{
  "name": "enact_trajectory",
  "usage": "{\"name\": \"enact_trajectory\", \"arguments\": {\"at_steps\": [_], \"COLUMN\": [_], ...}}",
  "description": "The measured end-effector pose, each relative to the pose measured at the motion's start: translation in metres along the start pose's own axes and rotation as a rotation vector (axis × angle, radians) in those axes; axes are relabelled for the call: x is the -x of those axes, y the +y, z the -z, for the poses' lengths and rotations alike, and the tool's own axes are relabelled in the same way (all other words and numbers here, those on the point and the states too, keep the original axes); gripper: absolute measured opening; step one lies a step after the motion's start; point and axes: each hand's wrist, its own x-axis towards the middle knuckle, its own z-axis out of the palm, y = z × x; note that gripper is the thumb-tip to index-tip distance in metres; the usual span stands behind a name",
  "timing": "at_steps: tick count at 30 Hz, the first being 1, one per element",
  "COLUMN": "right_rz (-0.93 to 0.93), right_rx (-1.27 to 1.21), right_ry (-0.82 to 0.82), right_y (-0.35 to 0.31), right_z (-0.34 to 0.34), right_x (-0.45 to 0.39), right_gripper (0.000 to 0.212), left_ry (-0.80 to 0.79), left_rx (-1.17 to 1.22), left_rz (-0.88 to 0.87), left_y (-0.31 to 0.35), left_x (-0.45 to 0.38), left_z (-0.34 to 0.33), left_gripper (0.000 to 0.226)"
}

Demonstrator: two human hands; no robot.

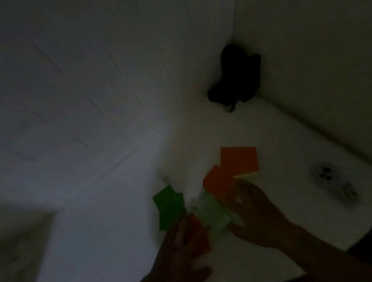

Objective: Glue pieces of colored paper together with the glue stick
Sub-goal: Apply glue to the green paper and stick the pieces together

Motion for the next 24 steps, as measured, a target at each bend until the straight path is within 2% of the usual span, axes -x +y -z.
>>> {"name": "enact_trajectory", "arguments": {"at_steps": [1, 5, 7, 11, 14, 17, 21, 24], "right_rz": [0.065, 0.096, 0.08, 0.054, 0.075, 0.119, 0.064, 0.033], "right_rx": [0.052, 0.116, 0.116, 0.079, 0.068, 0.104, 0.111, 0.099], "right_ry": [-0.023, -0.07, -0.083, 0.07, 0.127, 0.164, 0.208, 0.241], "right_y": [0.003, 0.021, 0.027, 0.028, 0.029, 0.029, 0.023, 0.019], "right_z": [-0.009, -0.04, -0.047, -0.059, -0.062, -0.063, -0.061, -0.061], "right_x": [-0.007, -0.039, -0.05, -0.05, -0.044, -0.042, -0.035, -0.03], "right_gripper": [0.077, 0.083, 0.085, 0.092, 0.083, 0.072, 0.077, 0.077], "left_ry": [-0.077, 0.08, 0.121, 0.128, 0.22, 0.285, 0.401, 0.697], "left_rx": [-0.042, -0.189, -0.229, -0.403, -0.439, -0.311, -0.082, 0.129], "left_rz": [-0.079, -0.188, -0.194, -0.137, -0.15, -0.173, -0.25, -0.27], "left_y": [-0.003, -0.008, -0.012, -0.013, -0.015, -0.017, -0.021, -0.028], "left_x": [-0.01, -0.044, -0.055, -0.057, -0.052, -0.05, -0.044, -0.043], "left_z": [-0.008, -0.022, -0.025, -0.029, -0.037, -0.04, -0.04, -0.037], "left_gripper": [0.096, 0.078, 0.076, 0.09, 0.095, 0.092, 0.07, 0.04]}}
